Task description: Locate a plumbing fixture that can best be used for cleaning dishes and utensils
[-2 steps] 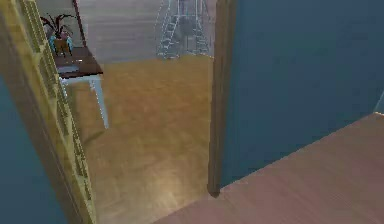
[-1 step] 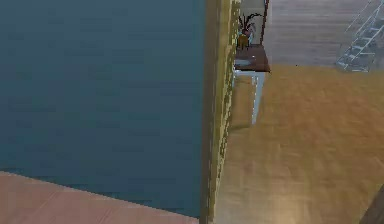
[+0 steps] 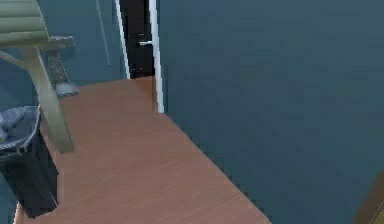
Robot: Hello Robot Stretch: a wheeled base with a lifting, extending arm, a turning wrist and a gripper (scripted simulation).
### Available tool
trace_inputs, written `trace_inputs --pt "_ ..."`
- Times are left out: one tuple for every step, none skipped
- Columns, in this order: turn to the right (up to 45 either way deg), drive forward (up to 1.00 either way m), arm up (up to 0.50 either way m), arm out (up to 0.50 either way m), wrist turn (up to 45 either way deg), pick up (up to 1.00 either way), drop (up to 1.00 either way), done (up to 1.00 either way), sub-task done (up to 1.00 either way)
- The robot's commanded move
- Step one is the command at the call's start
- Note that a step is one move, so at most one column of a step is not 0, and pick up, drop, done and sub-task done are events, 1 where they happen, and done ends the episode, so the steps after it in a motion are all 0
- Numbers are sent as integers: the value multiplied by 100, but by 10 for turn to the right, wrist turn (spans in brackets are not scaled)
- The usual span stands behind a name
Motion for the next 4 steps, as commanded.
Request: trace_inputs --pt "-120 0 0 0 0 0 0 0 0" --pt "0 100 0 0 0 0 0 0 0" --pt "0 100 0 0 0 0 0 0 0" --pt "-180 0 0 0 0 0 0 0 0"
